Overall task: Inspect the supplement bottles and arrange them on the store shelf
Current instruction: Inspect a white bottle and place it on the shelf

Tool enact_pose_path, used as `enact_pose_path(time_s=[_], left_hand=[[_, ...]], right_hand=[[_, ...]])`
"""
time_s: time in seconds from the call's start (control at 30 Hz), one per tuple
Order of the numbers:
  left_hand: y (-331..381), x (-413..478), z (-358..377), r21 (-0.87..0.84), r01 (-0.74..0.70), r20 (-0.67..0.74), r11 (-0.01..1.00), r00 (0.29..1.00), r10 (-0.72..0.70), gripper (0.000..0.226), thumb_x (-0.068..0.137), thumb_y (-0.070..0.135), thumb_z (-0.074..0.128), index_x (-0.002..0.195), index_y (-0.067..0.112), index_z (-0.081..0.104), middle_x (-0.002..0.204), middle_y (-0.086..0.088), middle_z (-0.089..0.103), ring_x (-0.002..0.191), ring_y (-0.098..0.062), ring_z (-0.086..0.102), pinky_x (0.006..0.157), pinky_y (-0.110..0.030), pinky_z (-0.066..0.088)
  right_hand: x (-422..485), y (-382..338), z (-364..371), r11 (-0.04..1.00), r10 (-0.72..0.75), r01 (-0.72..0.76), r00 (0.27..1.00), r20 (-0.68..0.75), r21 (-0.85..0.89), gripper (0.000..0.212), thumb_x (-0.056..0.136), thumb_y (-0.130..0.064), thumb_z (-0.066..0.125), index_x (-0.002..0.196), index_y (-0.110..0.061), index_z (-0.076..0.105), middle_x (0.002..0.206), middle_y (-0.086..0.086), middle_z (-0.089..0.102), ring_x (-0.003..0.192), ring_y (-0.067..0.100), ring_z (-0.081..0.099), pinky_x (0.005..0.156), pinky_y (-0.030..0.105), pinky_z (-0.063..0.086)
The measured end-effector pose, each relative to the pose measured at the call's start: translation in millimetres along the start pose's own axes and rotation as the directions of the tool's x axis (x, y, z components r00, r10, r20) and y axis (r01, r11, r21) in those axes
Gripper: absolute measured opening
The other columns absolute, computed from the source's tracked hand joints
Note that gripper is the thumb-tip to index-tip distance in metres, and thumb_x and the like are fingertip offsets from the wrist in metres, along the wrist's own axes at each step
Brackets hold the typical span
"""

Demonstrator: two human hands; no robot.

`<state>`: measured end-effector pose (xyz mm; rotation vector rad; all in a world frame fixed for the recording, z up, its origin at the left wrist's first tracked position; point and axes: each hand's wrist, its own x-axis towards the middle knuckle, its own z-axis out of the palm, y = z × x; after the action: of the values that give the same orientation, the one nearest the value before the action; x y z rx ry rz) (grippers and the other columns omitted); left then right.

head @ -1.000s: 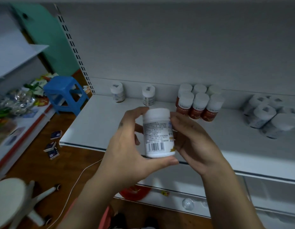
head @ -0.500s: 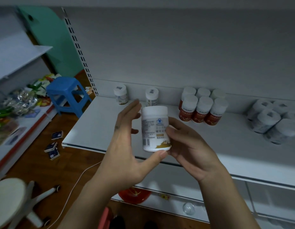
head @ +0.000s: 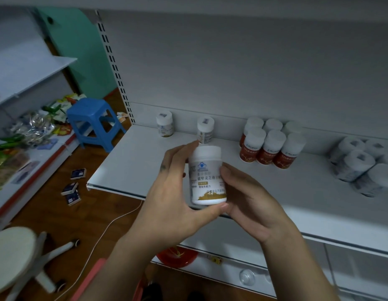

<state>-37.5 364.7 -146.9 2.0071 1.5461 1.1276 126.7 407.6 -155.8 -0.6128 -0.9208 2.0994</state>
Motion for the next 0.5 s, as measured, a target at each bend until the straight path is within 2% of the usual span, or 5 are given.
enact_pose_path(time_s=[0.1, 0.2, 0.27, 0.4, 0.5], left_hand=[[2, -1, 0, 0.013, 0.006, 0.011, 1.0, 1.0, -0.006, 0.095, 0.062, 0.065, 0.071, 0.142, 0.04, 0.025, 0.134, 0.022, 0.032, 0.125, 0.009, 0.036, 0.096, -0.009, 0.042], [4, -2, 2, 0.004, 0.0, 0.023, 1.0, 1.0, 0.0, 0.096, 0.063, 0.063, 0.071, 0.143, 0.039, 0.023, 0.136, 0.019, 0.031, 0.127, 0.006, 0.036, 0.098, -0.011, 0.042], [4, -3, 3, 0.0, -0.007, 0.024, 1.0, 1.0, 0.007, 0.096, 0.063, 0.06, 0.073, 0.142, 0.038, 0.023, 0.136, 0.017, 0.031, 0.127, 0.003, 0.037, 0.098, -0.012, 0.042], [8, -3, 7, -0.007, -0.045, 0.046, 0.999, 0.998, 0.045, 0.095, 0.066, 0.048, 0.078, 0.142, 0.039, 0.022, 0.138, 0.014, 0.029, 0.127, 0.007, 0.034, 0.098, -0.005, 0.037], [11, -2, 9, -0.013, -0.065, 0.057, 0.998, 0.996, 0.066, 0.094, 0.067, 0.04, 0.079, 0.142, 0.039, 0.021, 0.139, 0.015, 0.027, 0.128, 0.007, 0.033, 0.098, -0.003, 0.034]], right_hand=[[-2, 0, -2, 0.999, -0.001, -0.001, 0.999, 0.054, 0.042, 0.061, 0.08, -0.026, 0.075, 0.133, -0.001, 0.056, 0.13, 0.026, 0.059, 0.117, 0.038, 0.059, 0.093, 0.052, 0.052], [-3, 2, -8, 0.998, -0.02, 0.021, 1.0, 0.018, -0.055, 0.065, 0.074, -0.015, 0.074, 0.134, -0.001, 0.053, 0.131, 0.031, 0.056, 0.121, 0.048, 0.054, 0.103, 0.067, 0.039], [-4, 5, -12, 0.995, -0.039, 0.039, 0.999, -0.001, -0.089, 0.062, 0.074, -0.01, 0.066, 0.133, -0.001, 0.054, 0.13, 0.033, 0.056, 0.122, 0.051, 0.051, 0.105, 0.07, 0.033], [-8, 5, -13, 0.994, -0.067, 0.069, 0.998, 0.018, -0.085, 0.061, 0.072, -0.006, 0.06, 0.133, -0.001, 0.054, 0.129, 0.032, 0.057, 0.117, 0.046, 0.056, 0.102, 0.062, 0.039], [-10, 3, -11, 0.993, -0.075, 0.076, 0.997, 0.013, -0.095, 0.06, 0.072, 0.002, 0.055, 0.132, -0.005, 0.056, 0.124, 0.028, 0.061, 0.11, 0.041, 0.061, 0.088, 0.048, 0.052]])
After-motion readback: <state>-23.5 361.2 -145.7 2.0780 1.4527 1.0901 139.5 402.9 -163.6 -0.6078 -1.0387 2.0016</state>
